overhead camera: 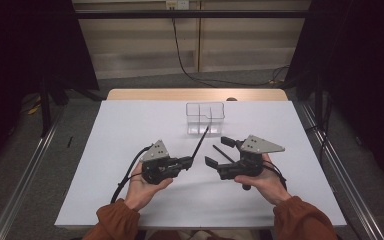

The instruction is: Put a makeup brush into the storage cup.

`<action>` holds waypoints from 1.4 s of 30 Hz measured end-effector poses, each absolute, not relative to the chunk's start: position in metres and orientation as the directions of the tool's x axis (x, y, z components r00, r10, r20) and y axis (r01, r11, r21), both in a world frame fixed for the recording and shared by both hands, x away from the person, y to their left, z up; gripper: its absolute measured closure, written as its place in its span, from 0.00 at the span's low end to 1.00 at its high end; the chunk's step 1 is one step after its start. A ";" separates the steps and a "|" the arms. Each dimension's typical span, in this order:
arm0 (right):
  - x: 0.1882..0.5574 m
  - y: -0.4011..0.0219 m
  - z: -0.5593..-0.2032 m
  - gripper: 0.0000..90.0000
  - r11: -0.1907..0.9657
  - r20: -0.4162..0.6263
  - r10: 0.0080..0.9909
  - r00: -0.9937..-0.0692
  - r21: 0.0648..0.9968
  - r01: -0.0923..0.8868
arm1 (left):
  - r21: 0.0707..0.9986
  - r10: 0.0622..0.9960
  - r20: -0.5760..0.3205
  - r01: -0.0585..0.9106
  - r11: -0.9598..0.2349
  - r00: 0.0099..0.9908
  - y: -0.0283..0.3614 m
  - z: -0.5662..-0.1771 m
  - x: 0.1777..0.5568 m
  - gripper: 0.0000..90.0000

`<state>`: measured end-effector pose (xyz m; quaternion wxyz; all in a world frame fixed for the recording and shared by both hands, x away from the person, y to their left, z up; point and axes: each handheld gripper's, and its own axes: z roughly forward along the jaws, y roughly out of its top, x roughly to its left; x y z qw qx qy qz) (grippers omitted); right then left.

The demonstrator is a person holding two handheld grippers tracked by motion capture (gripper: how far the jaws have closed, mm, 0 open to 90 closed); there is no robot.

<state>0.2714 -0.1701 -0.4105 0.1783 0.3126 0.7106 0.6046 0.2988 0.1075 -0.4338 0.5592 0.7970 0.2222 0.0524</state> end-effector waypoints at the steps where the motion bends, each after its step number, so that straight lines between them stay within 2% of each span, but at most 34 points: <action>1: 0.272 -0.169 -0.411 0.14 0.075 0.122 0.660 -0.742 0.971 0.227 | 0.913 0.413 -0.166 0.298 -0.278 0.896 0.107 -0.434 0.298 0.93; 9: 0.279 -0.163 -0.408 0.22 0.061 0.151 0.637 -0.756 0.968 0.244 | 0.913 0.400 -0.163 0.291 -0.286 0.902 0.102 -0.436 0.296 0.93; 15: 0.285 -0.161 -0.408 0.46 0.058 0.169 0.603 -0.780 0.965 0.254 | 0.911 0.399 -0.156 0.288 -0.295 0.903 0.103 -0.437 0.297 0.93; 22: 0.286 -0.160 -0.407 0.59 0.044 0.207 0.585 -0.784 0.957 0.286 | 0.911 0.396 -0.153 0.284 -0.299 0.906 0.102 -0.437 0.296 0.93; 30: 0.287 -0.160 -0.408 0.67 0.035 0.221 0.571 -0.790 0.955 0.293 | 0.910 0.391 -0.131 0.267 -0.318 0.911 0.099 -0.438 0.293 0.93; 42: 0.289 -0.159 -0.411 0.83 0.034 0.250 0.538 -0.805 0.948 0.317 | 0.903 0.380 -0.126 0.265 -0.339 0.916 0.098 -0.441 0.292 0.94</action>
